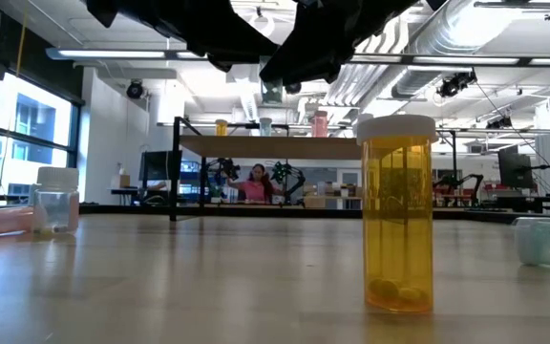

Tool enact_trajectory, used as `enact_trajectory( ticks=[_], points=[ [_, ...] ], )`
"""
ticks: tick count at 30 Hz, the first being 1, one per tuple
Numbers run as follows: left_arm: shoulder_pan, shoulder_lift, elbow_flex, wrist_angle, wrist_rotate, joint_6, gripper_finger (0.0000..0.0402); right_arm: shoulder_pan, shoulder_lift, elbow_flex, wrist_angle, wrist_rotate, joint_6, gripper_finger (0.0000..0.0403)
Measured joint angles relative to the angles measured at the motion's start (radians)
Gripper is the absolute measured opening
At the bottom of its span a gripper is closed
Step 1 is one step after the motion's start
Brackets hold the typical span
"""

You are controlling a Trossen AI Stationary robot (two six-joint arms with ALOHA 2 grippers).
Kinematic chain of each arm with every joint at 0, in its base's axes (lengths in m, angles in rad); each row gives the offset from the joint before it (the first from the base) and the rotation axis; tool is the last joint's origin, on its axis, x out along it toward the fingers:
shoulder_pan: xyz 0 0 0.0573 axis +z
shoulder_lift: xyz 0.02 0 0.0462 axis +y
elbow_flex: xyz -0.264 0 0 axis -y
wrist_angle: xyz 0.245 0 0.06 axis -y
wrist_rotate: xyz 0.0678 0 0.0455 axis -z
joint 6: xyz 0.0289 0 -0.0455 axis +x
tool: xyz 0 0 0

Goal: Pick and place medicine bottles onto shelf by color
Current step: Put the top blue pill bottle on the shelf

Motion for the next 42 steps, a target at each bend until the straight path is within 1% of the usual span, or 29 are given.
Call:
enact_trajectory(
  ticks=[7,9,17,22,30,36,42],
  points=[
    [0.0,0.0,0.0,0.0,0.005,0.0,0.011,0.0,0.0,0.0,0.001,0.003,0.024,0.0092],
    [0.0,0.0,0.0,0.001,0.005,0.0,0.0108,0.001,0.0,0.0,0.002,0.015,0.026,0.0098],
    [0.001,0.0,0.0,0.0,-0.011,0.0,0.0109,0.0,0.0,0.0,-0.002,0.026,0.033,0.0155],
    [0.002,0.0,0.0,-0.001,-0.026,0.0,0.0108,0.0,-0.032,0.0,-0.037,0.03,0.033,0.0176],
    [0.004,-0.006,0.0,-0.009,-0.039,0.018,0.0107,0.0,-0.122,0.0,-0.142,0.036,0.047,0.0178],
    [0.059,-0.049,-0.001,-0.016,-0.04,0.026,0.0109,0.0,-0.203,0.0,-0.239,0.04,0.052,0.0179],
    [0.19,-0.108,0.0,-0.007,-0.039,0.044,0.0109,0.0,-0.284,0.0,-0.253,0.059,0.017,0.0179]
  ],
)
